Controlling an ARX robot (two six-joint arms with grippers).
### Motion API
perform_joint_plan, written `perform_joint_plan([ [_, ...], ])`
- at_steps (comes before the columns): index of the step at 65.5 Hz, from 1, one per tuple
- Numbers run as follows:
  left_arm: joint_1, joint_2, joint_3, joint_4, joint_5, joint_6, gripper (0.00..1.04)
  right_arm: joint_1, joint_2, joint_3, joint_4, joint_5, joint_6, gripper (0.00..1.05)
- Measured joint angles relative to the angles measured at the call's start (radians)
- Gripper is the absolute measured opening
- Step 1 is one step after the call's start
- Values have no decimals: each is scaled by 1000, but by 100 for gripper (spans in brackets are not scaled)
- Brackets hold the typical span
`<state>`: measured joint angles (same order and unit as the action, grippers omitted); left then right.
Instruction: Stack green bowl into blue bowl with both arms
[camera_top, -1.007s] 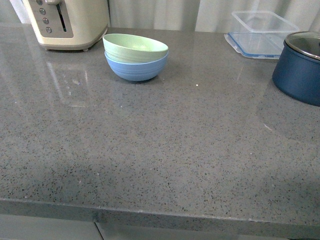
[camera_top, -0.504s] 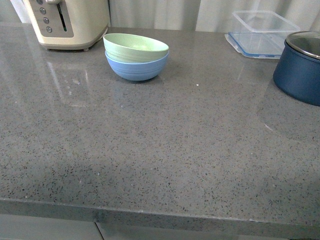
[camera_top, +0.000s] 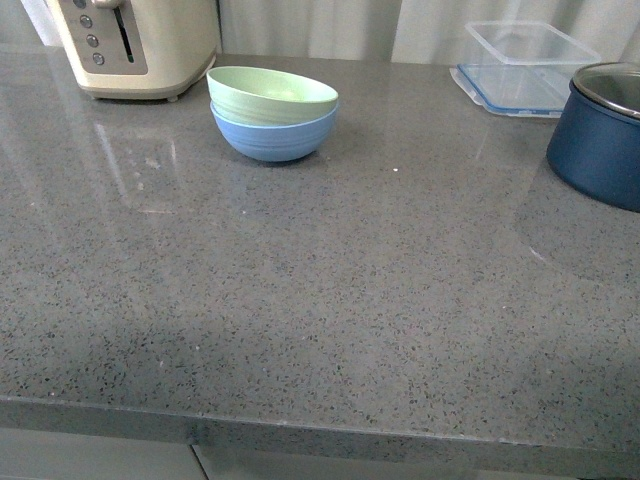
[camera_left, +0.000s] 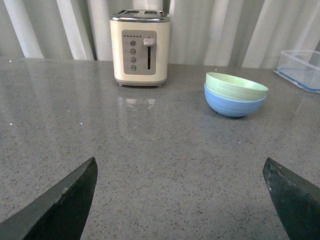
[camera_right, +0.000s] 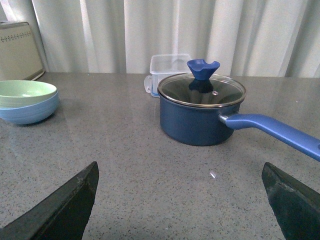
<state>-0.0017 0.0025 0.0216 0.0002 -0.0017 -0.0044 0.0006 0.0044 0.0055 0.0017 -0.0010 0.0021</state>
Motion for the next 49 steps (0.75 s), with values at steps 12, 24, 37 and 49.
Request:
perform_joint_plan([
  [12,0,0,0,0,0,0,98,0,0,0,0,0,0,95],
  [24,0,0,0,0,0,0,98,0,0,0,0,0,0,95],
  [37,0,0,0,0,0,0,98,0,0,0,0,0,0,95],
  [49,0,0,0,0,0,0,98,0,0,0,0,0,0,95],
])
